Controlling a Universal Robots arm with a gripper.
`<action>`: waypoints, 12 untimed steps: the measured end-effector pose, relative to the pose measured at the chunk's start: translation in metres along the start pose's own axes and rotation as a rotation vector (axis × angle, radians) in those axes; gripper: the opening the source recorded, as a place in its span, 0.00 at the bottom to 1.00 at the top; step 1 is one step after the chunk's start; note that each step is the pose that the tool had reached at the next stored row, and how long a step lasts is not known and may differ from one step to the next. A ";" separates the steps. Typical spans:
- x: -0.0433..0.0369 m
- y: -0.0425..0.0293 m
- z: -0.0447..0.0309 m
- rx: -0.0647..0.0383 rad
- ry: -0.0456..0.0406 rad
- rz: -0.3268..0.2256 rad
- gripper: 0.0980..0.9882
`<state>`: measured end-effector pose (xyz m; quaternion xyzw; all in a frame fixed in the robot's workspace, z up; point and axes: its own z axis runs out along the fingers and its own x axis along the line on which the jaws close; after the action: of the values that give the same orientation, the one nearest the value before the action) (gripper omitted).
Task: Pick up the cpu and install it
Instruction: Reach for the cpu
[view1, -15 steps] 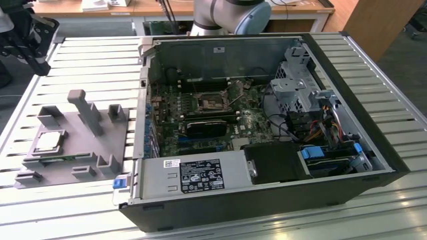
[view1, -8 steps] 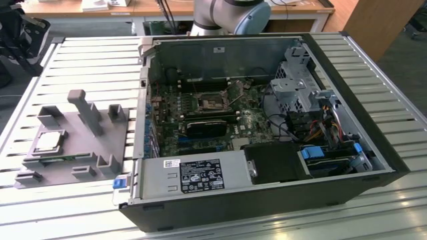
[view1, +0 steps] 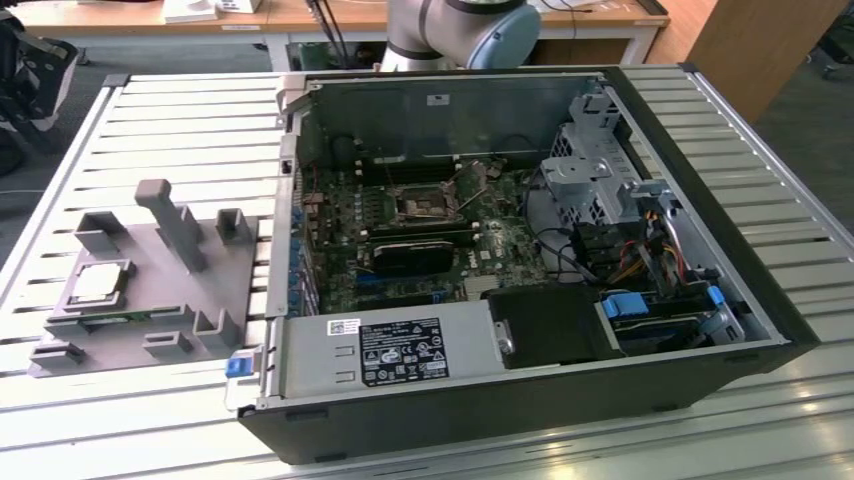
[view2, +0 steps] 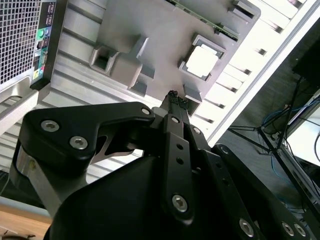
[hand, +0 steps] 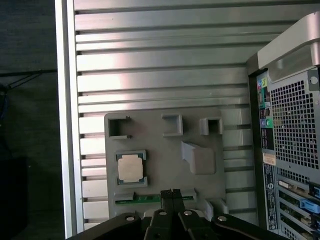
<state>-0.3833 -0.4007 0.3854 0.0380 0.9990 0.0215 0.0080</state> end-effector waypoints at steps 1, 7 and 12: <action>0.0019 -0.0005 0.0000 0.000 0.0000 0.000 0.01; 0.0125 -0.0056 -0.0001 0.000 0.0004 0.000 0.01; 0.0233 -0.0067 0.0003 0.000 0.0013 0.000 0.01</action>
<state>-0.4070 -0.4057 0.3845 0.0380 0.9990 0.0215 0.0074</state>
